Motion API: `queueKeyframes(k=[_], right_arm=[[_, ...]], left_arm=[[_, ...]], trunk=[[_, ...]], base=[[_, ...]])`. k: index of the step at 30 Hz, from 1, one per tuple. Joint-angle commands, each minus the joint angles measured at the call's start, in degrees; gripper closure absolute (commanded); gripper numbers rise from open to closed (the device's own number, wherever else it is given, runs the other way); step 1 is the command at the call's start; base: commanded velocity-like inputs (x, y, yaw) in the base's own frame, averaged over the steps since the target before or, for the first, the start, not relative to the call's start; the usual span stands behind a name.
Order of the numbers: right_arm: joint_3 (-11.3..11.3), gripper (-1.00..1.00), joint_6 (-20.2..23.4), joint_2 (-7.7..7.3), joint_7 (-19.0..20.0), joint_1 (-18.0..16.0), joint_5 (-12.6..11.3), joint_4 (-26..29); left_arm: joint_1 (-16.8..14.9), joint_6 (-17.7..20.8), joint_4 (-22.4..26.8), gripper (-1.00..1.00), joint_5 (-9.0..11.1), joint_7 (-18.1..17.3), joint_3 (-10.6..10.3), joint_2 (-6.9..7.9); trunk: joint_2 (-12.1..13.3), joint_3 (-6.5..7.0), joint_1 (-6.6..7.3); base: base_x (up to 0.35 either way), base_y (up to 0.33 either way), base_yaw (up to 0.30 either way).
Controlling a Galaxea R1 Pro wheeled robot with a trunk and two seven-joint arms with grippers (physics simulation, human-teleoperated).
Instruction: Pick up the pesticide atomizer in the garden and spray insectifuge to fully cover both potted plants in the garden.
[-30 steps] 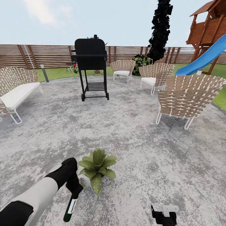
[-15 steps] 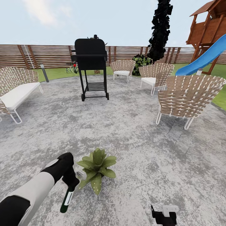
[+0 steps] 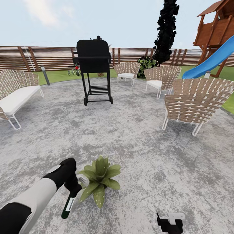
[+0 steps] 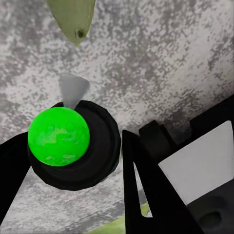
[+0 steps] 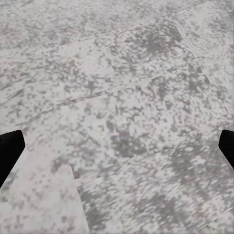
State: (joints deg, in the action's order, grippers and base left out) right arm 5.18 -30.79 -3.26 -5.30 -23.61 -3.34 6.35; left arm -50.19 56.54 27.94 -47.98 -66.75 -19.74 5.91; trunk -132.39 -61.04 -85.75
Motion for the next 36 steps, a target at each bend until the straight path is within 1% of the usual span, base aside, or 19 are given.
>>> queueKeyframes(k=[1, 2, 4, 6, 7, 10, 11, 14, 15, 16, 18, 21, 22, 23, 26, 31, 32, 34, 36], right_arm=[[0.5, -1.00, -0.1, -0.01, -0.3, 0.0, -0.3, 0.0], [0.5, -1.00, -0.1, 0.00, -0.2, 0.0, -0.3, -0.1], [0.5, -1.00, -0.1, 0.00, -0.2, 0.0, -0.3, 0.0], [0.5, -1.00, -0.1, 0.00, -0.2, 0.0, -0.3, 0.0], [0.5, -1.00, -0.1, 0.00, -0.2, 0.0, -0.3, -0.1], [0.5, -1.00, -0.1, -0.01, -0.2, 0.0, -0.3, 0.0], [0.5, -1.00, -0.1, -0.02, -0.3, 0.0, -0.3, 0.0], [0.5, -1.00, -0.1, -0.01, -0.2, -0.1, -0.3, 0.0], [0.5, -1.00, -0.1, 0.00, -0.2, -0.1, -0.3, 0.0], [0.5, -1.00, -0.1, 0.00, -0.2, 0.0, -0.3, 0.0], [0.5, -1.00, -0.1, 0.00, -0.2, 0.0, -0.3, 0.0], [0.5, -1.00, -0.1, -0.01, -0.3, 0.0, -0.3, 0.0], [0.5, -1.00, -0.1, 0.00, -0.3, 0.0, -0.3, -0.1], [0.5, -1.00, -0.1, 0.00, -0.3, 0.0, -0.3, 0.0], [0.5, -1.00, -0.1, -0.01, -0.3, 0.0, -0.3, 0.0], [0.5, -1.00, -0.1, 0.00, -0.3, 0.0, -0.3, 0.0], [0.5, -1.00, -0.1, 0.00, -0.3, 0.0, -0.3, 0.0], [0.5, -1.00, -0.1, -0.01, -0.3, 0.0, -0.3, 0.0], [0.5, -1.00, -0.1, -0.02, -0.3, 0.0, -0.3, 0.0]], left_arm=[[0.0, 0.3, 0.1, 1.00, -0.4, -0.6, -0.2, 0.16], [0.1, 0.3, -0.4, 1.00, -0.7, -0.4, -0.3, 0.52], [0.2, 0.2, -0.6, 1.00, -2.4, -0.2, -0.2, 1.35], [0.3, 0.1, -0.8, 1.00, -4.8, -0.3, -0.1, 2.27], [1.2, 0.1, -0.8, 1.00, -5.3, -0.2, 0.0, 1.93], [3.3, 0.1, -0.5, 1.00, -5.4, -0.1, 0.2, 0.80], [4.0, 0.1, -0.3, 1.00, -5.5, 0.0, 0.2, -0.05], [4.8, 0.1, -0.2, 1.00, -5.5, 0.0, 0.2, -1.45], [4.9, 0.1, -0.2, 1.00, -5.5, 0.0, 0.2, -1.60], [5.0, 0.1, -0.1, 1.00, -5.5, 0.0, 0.2, -1.70], [5.1, 0.1, 0.0, 1.00, -5.5, 0.0, 0.4, -1.23], [5.1, 0.1, -0.3, 1.00, -5.5, -0.1, 0.5, 0.28], [5.1, 0.1, -0.6, 1.00, -5.5, 0.0, 0.5, 1.03], [5.2, 0.1, -0.7, 1.00, -5.4, 0.0, 0.5, 1.29], [5.6, 0.1, -0.7, 1.00, -5.2, 0.0, 0.3, 0.86], [6.0, 0.2, -0.2, 1.00, -5.4, 0.0, 0.3, -2.07], [6.0, 0.2, -0.2, 1.00, -5.4, 0.0, 0.3, -2.38], [6.1, 0.2, 0.0, 1.00, -5.5, 0.1, 0.4, -2.64], [6.1, 0.2, 0.0, 1.00, -5.5, 0.1, 0.5, -2.40]], trunk=[[0.0, -0.05, 0.01], [0.0, -0.05, 0.01], [0.0, -0.05, 0.01], [0.0, -0.05, 0.01], [0.0, -0.05, 0.01], [0.0, -0.05, 0.01], [0.0, -0.05, 0.01], [0.0, -0.05, 0.01], [0.0, -0.05, 0.01], [0.0, -0.05, 0.01], [0.0, -0.05, 0.01], [0.0, -0.05, 0.01], [0.0, -0.05, 0.01], [0.0, -0.05, 0.01], [0.0, -0.05, 0.01], [0.0, -0.05, 0.01], [0.0, -0.05, 0.01], [0.0, -0.05, 0.01], [0.0, -0.05, 0.01]], base=[[0.003, 0.000, 0.000], [0.001, 0.000, 0.000], [0.000, 0.000, 0.000], [0.000, 0.000, 0.000], [0.000, 0.000, 0.000], [0.000, 0.000, 0.000], [0.000, 0.000, 0.000], [0.000, 0.000, 0.000], [0.000, 0.000, 0.000], [0.000, 0.000, 0.000], [0.000, 0.000, 0.000], [0.000, 0.000, 0.000], [0.000, 0.000, 0.000], [0.000, 0.000, 0.000], [0.000, 0.000, 0.000], [0.000, 0.000, 0.000], [0.000, 0.000, 0.000], [-0.011, 0.000, 0.000], [-0.153, 0.000, 0.000]])
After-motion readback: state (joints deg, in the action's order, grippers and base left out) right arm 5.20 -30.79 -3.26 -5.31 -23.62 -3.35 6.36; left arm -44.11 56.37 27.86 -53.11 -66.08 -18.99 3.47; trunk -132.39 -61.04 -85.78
